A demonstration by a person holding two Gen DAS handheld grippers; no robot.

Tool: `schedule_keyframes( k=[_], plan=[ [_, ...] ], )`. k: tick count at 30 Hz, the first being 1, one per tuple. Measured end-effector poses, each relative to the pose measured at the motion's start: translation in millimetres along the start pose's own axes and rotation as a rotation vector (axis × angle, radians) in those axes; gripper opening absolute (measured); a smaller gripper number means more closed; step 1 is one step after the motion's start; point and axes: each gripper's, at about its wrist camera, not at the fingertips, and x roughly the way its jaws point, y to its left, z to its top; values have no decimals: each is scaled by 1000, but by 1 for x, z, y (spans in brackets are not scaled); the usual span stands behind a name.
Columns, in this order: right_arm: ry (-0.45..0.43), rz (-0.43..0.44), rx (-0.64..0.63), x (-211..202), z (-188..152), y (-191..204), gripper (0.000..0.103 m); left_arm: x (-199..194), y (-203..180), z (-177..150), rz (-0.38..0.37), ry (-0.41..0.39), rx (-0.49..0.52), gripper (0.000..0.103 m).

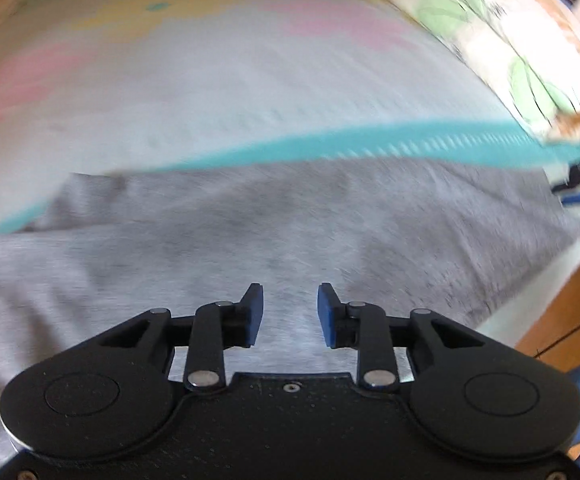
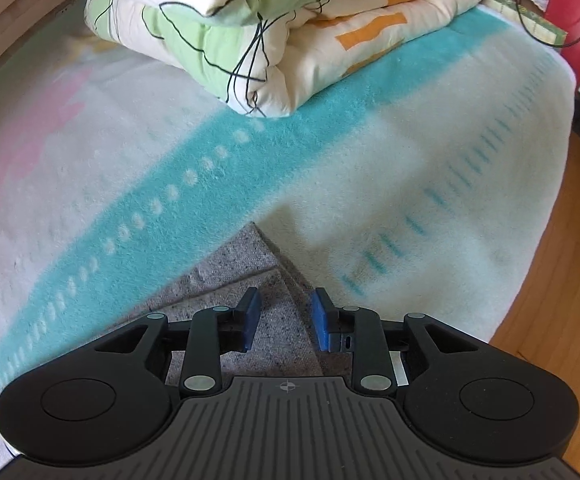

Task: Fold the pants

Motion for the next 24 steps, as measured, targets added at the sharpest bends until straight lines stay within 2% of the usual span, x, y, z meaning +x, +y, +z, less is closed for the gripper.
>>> schedule_keyframes(
  k=[2,4,7,9,14,18,24],
  plan=[
    [7,8,-16,2,-1,0,27,17,-6,-6,-31,50,14,38],
    [4,12,-50,0,-2,2,27,35,-10,-14,-28,98,19,38],
    [3,13,-103,-5,-6,8,8,41,-21,-19,13,76,74,40],
    [-11,10,-139,-10,-8,14,4,42,-28,-19,27,76,99,44],
    [-146,-34,-198,-26,-5,29,4,47,-30,-20,25,76,84,45],
    [-229,-70,-248,-24,2,42,4,39,-21,-18,10,80,62,45],
    [-170,-117,-347,1,-1,45,6,37,-16,-19,-4,81,55,46]
  ],
)
